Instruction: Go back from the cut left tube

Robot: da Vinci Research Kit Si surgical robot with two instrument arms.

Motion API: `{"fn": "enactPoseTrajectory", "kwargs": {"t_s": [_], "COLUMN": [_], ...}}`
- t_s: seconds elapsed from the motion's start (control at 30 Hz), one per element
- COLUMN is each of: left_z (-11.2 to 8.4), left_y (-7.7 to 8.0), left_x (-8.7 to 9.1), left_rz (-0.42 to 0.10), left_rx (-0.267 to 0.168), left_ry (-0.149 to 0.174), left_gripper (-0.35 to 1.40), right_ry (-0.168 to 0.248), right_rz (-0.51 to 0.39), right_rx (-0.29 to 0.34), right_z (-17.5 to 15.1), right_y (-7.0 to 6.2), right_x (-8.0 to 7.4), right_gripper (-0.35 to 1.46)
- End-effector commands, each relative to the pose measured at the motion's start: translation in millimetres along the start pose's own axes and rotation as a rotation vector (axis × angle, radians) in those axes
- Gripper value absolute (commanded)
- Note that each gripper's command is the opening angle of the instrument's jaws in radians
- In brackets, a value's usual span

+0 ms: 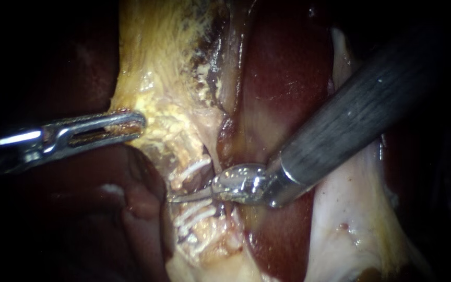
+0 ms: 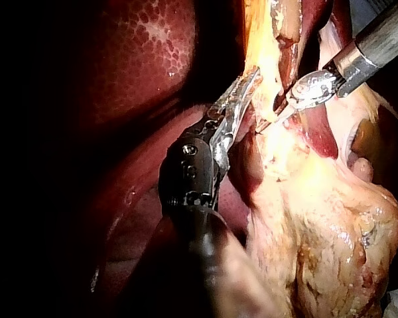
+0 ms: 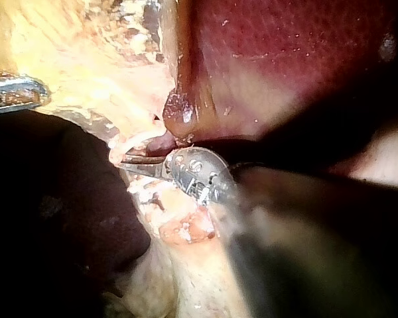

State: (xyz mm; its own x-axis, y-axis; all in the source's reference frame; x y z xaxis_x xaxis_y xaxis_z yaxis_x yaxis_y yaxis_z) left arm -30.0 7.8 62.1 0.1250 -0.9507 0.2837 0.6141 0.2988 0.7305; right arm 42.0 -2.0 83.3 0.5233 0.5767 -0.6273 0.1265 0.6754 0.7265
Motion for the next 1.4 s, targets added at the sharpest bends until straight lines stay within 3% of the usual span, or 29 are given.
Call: {"fn": "enactPoseTrajectory", "kwargs": {"t_s": [0.03, 0.3, 0.43, 0.63, 0.9, 1.07, 1.23, 1.4], "left_z": [0.0, -0.1, -0.1, -0.1, -0.2, -0.2, 0.0, 0.2], "left_y": [0.0, 0.1, 0.1, 0.1, 0.2, 0.4, 0.9, 1.0], "left_x": [0.0, 0.0, 0.1, 0.1, 0.1, 0.1, 0.2, 0.4], "left_rz": [0.0, 0.0, 0.0, 0.001, 0.001, 0.002, 0.004, 0.005], "left_rx": [0.0, 0.0, 0.001, 0.001, 0.001, 0.002, 0.003, 0.002], "left_ry": [0.0, 0.0, 0.0, 0.0, 0.001, 0.001, 0.001, 0.0], "left_gripper": [-0.35, -0.35, -0.35, -0.35, -0.35, -0.35, -0.35, -0.35], "right_ry": [-0.001, -0.006, -0.003, -0.001, -0.001, -0.004, -0.006, 0.001], "right_rz": [0.0, 0.005, -0.014, -0.037, -0.061, -0.106, -0.225, -0.344], "right_rx": [-0.004, -0.007, -0.019, -0.028, -0.03, -0.023, -0.016, -0.06], "right_z": [-0.1, -0.8, -1.3, -1.4, -1.7, -2.3, -4.6, -9.2], "right_y": [0.0, -0.2, -0.4, -0.4, -0.5, -1.4, -3.1, -4.2], "right_x": [0.0, -0.4, -0.6, -0.7, -0.7, -1.0, -1.3, -0.9], "right_gripper": [-0.35, -0.35, 0.39, 0.78, 0.89, 0.98, 1.21, 1.35]}}
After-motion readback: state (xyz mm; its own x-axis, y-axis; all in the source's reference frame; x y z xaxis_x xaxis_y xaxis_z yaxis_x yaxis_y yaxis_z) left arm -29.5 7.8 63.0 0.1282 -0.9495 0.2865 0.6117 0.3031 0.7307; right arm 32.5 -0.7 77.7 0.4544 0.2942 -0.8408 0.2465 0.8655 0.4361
